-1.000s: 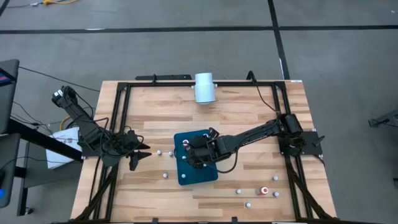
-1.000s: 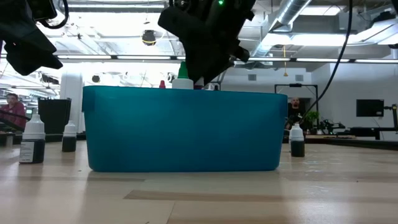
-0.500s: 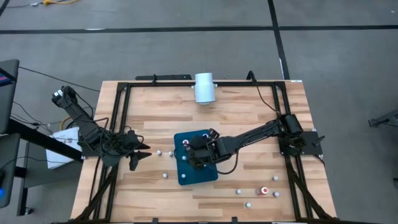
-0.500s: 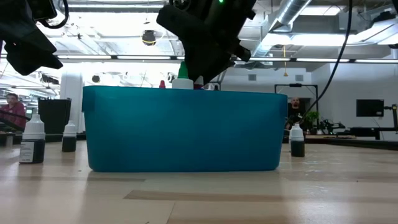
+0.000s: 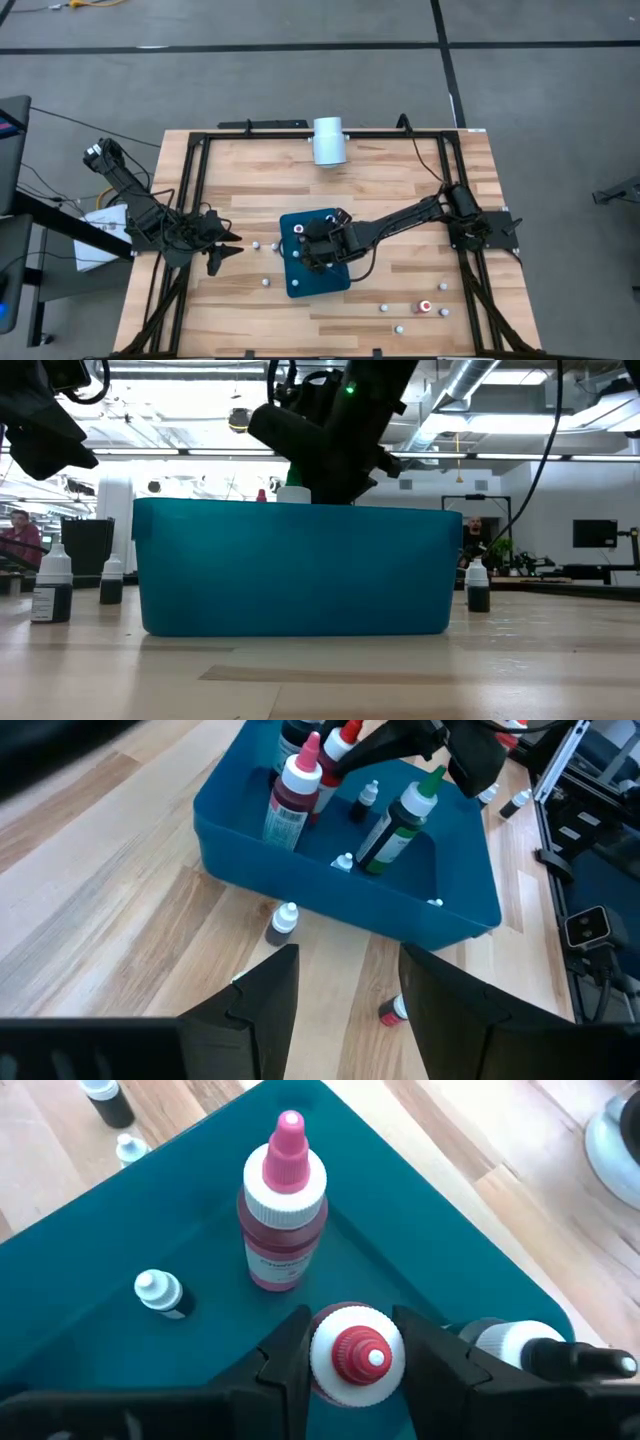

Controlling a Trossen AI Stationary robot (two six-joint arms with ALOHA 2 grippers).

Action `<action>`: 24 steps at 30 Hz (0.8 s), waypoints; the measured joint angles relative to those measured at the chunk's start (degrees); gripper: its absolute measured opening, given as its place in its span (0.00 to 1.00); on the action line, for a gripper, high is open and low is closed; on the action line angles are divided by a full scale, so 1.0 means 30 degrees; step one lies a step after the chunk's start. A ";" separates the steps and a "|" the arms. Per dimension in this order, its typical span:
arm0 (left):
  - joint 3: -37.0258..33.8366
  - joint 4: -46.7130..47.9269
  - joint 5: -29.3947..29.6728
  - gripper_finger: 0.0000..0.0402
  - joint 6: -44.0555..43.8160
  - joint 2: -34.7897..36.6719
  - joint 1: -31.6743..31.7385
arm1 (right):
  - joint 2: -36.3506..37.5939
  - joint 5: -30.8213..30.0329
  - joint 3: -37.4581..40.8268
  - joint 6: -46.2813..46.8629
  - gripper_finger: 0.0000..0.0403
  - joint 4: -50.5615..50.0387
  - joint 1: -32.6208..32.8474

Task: Pick & Place food coloring
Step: Put the big red food coloring bottle into the blue bin

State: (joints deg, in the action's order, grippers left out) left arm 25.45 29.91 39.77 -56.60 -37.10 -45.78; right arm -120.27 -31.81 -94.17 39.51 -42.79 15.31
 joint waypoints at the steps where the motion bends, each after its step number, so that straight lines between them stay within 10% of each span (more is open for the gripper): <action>1: 0.0000 0.0000 0.0000 0.41 0.0000 0.0000 0.0000 | 0.0000 0.0059 0.0000 0.0031 0.29 0.0014 -0.0015; 24: 0.0000 0.0044 -0.0002 0.41 0.0146 0.0000 0.0000 | 0.0000 0.0341 0.0000 0.0185 0.38 -0.0079 0.0007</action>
State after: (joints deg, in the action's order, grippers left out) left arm 25.45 30.04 39.76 -56.16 -37.10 -45.78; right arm -120.27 -30.79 -94.17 40.06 -43.03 15.33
